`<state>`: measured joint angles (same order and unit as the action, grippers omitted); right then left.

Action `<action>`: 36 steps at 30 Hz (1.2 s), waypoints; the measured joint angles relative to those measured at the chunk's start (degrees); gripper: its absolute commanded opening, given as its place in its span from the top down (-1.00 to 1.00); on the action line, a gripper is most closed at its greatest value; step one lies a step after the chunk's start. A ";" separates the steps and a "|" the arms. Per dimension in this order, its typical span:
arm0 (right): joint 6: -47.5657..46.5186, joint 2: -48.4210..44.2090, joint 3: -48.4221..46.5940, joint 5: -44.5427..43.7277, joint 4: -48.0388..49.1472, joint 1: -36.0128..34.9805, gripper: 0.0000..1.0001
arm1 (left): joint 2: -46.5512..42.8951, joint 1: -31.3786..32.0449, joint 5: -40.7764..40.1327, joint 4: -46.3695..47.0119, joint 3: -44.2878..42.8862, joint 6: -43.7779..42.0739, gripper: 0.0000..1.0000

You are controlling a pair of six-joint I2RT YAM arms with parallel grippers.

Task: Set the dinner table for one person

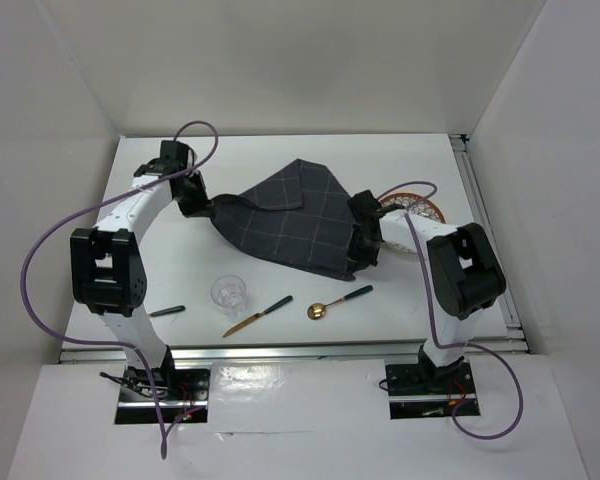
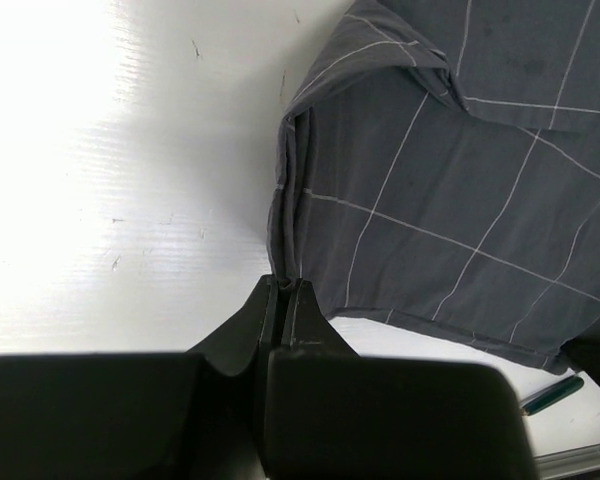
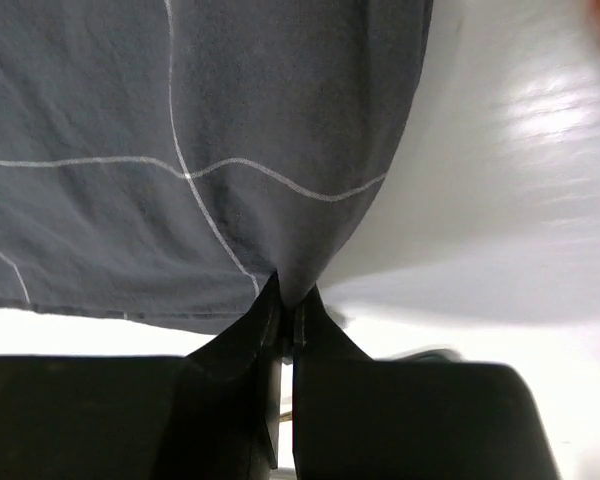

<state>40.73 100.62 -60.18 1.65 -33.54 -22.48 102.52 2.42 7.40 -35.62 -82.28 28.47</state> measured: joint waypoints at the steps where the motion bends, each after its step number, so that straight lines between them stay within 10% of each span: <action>1: -0.26 0.55 -1.11 -0.85 -1.07 -0.13 1.00 | 0.00 0.00 0.00 -0.52 -0.52 0.09 1.00; 8: -7.74 7.08 -31.91 -6.01 -12.35 2.56 1.00 | 2.23 -1.31 8.74 -5.84 -18.97 5.09 1.00; 15: -14.03 15.47 -84.41 -0.04 -14.01 13.70 1.00 | 5.20 -9.35 23.43 -0.02 -42.73 20.24 1.00; 22: -14.73 0.07 -65.57 7.45 -11.37 14.82 1.00 | -6.29 -13.62 30.40 6.64 -29.88 31.01 1.00; 36: -15.13 -3.30 -58.27 10.12 -13.51 14.36 1.00 | -16.94 -15.50 30.40 6.10 -15.69 34.71 1.00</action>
<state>25.61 97.32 -118.45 11.77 -47.05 -8.12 85.58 -13.08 37.80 -29.52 -97.97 63.18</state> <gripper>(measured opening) 0.046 0.043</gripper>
